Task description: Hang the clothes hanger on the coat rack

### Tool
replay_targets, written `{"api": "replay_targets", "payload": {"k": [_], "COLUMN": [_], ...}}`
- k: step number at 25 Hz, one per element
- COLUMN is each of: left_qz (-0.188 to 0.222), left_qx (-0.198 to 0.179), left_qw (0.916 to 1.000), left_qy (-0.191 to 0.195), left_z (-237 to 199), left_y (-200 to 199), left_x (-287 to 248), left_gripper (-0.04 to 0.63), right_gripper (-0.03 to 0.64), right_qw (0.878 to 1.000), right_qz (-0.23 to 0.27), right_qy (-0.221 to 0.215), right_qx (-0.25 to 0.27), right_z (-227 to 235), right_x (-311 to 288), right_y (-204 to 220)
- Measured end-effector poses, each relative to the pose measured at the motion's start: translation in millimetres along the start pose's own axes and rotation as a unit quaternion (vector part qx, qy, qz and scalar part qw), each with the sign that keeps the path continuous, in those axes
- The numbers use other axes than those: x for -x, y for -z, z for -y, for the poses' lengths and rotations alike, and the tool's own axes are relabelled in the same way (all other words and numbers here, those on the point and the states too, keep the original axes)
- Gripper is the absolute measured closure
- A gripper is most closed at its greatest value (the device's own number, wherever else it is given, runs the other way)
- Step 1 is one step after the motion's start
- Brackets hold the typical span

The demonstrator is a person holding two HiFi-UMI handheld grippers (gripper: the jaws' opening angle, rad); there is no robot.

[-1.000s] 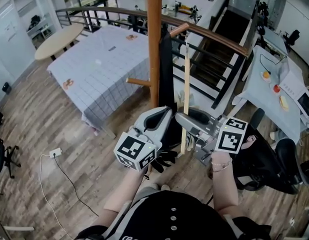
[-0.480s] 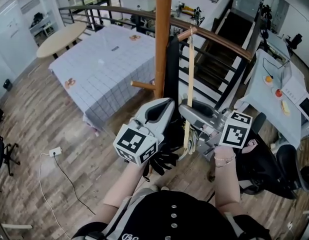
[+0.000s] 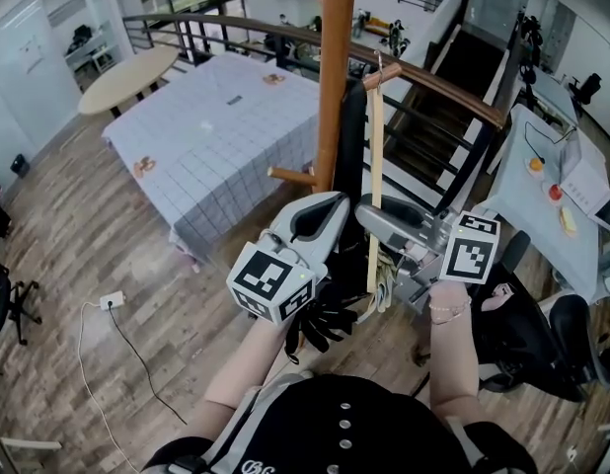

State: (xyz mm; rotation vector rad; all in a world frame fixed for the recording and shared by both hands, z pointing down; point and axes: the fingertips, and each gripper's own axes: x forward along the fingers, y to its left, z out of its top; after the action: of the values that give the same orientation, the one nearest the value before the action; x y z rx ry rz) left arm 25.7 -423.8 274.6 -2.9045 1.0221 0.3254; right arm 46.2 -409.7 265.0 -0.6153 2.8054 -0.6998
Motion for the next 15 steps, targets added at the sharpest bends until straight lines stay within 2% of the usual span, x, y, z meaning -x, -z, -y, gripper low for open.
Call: {"api": "replay_targets", "payload": {"k": [15], "left_qz": [-0.003], "left_qx": [0.024], "left_qw": [0.9997], "left_qy": [-0.008], "left_z": [-4.1], "left_y": [10.5], "left_x": [10.3], "left_gripper": [0.597], "right_gripper": [0.472], "right_qw": [0.999], "right_qz": [-0.024], "right_qy": [0.003], "right_qx": [-0.038], "right_z": [11.7], "right_x": [-6.9], "right_y": [17.1]}}
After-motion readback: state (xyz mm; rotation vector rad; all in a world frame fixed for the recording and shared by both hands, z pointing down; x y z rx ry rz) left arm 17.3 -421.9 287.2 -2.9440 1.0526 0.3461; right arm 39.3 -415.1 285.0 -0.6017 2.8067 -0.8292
